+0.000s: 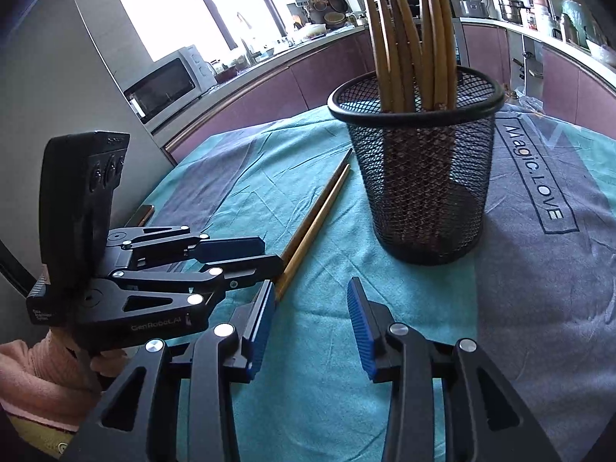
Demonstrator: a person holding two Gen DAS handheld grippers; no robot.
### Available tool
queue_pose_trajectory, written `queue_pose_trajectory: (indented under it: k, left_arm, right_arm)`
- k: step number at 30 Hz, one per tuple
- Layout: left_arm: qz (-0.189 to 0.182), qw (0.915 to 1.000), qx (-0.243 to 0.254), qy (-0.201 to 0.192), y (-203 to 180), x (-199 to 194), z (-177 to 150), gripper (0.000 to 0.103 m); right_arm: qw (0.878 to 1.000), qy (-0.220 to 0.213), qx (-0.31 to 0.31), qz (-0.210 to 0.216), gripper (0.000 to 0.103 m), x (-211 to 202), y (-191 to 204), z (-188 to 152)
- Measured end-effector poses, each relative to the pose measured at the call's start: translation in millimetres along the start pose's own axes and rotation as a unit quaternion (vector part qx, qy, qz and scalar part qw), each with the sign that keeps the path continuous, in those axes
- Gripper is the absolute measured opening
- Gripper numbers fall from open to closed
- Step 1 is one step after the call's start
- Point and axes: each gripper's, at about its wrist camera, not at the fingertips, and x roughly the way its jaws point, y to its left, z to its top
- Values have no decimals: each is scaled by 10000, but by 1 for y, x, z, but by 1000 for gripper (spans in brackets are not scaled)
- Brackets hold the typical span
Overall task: Organize utensils
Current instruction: 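Move both open tools back over the last two chopsticks on the cloth, then close the left tool on a chopstick while the right tool grasps the other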
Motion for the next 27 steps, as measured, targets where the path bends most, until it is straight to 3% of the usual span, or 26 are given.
queue_pose_trajectory:
  k: [14,20,22,27]
  left_arm:
    - [-210,9994,-290,-11,3,-11,-15,9]
    - [-294,9987,-406,1,4,-16,-21,8]
    - [-304,9987,-409,-1,2,-17,-24,8]
    - [-345,9988,-342,35,1,-19,-25,8]
  right_arm:
    - [9998,128,-61,-128,37,27,15,12]
    - [9989,208,-246,-351,31,41,27,17]
    - [9981,222,-274,-502,25,42,28,17]
    - [9967,256,-349,-684,23,44,31,17]
